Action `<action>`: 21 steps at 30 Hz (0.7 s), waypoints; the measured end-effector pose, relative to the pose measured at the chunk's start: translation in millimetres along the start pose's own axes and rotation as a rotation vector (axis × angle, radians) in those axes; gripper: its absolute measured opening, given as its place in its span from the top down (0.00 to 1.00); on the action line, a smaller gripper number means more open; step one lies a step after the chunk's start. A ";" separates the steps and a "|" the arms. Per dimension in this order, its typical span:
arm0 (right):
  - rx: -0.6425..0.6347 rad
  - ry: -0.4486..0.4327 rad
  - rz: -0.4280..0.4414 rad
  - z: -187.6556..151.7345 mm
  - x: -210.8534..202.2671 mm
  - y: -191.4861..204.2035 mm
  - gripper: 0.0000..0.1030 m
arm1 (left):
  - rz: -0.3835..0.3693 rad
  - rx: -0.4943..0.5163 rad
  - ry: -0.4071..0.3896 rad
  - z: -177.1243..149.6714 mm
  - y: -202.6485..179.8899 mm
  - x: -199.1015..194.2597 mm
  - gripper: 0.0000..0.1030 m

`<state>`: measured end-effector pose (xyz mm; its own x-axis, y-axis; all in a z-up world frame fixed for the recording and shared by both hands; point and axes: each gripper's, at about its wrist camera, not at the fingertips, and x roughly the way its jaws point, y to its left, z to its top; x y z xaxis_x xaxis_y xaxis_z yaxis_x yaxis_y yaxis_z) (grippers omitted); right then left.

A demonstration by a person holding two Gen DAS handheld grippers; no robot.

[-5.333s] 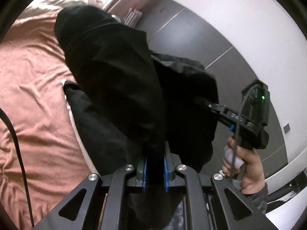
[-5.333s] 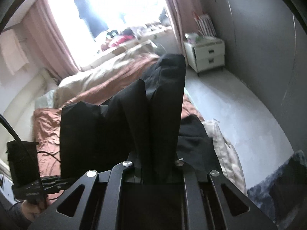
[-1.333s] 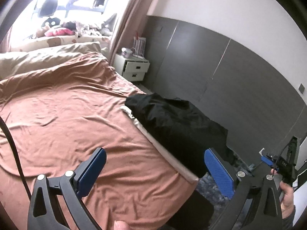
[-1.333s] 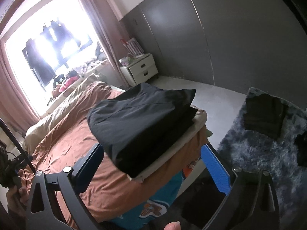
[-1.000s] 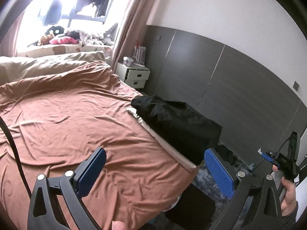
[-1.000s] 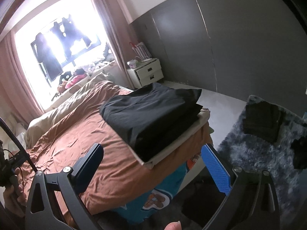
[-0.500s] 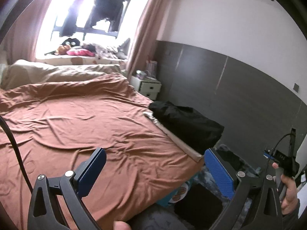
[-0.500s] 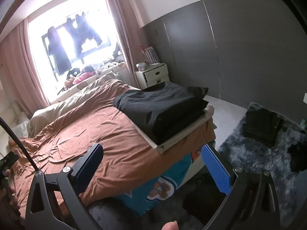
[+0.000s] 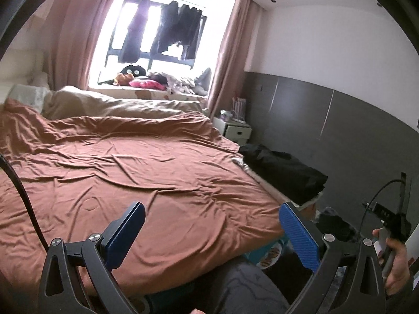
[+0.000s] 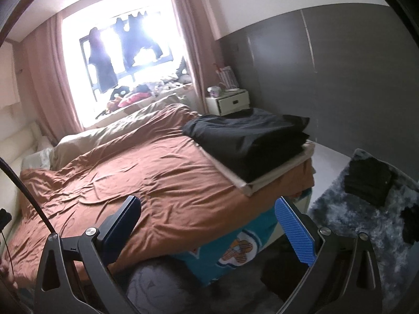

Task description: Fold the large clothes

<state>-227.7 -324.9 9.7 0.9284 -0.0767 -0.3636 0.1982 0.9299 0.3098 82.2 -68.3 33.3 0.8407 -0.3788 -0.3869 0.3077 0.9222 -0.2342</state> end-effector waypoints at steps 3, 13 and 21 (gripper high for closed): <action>-0.015 -0.023 -0.004 -10.8 -6.2 8.7 0.01 | 0.007 0.006 -0.022 -6.5 0.0 -12.1 0.00; -0.076 0.003 0.035 -30.9 1.6 26.0 0.01 | 0.062 0.040 -0.070 -20.4 -1.9 -42.7 0.00; -0.100 -0.005 0.056 -36.6 2.4 37.9 0.01 | 0.107 0.056 -0.067 -30.7 3.7 -49.6 0.00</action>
<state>-229.5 -276.7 -11.6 0.9387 -0.0252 -0.3438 0.1140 0.9639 0.2406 28.0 -48.4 24.2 0.8974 -0.2733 -0.3463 0.2371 0.9608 -0.1438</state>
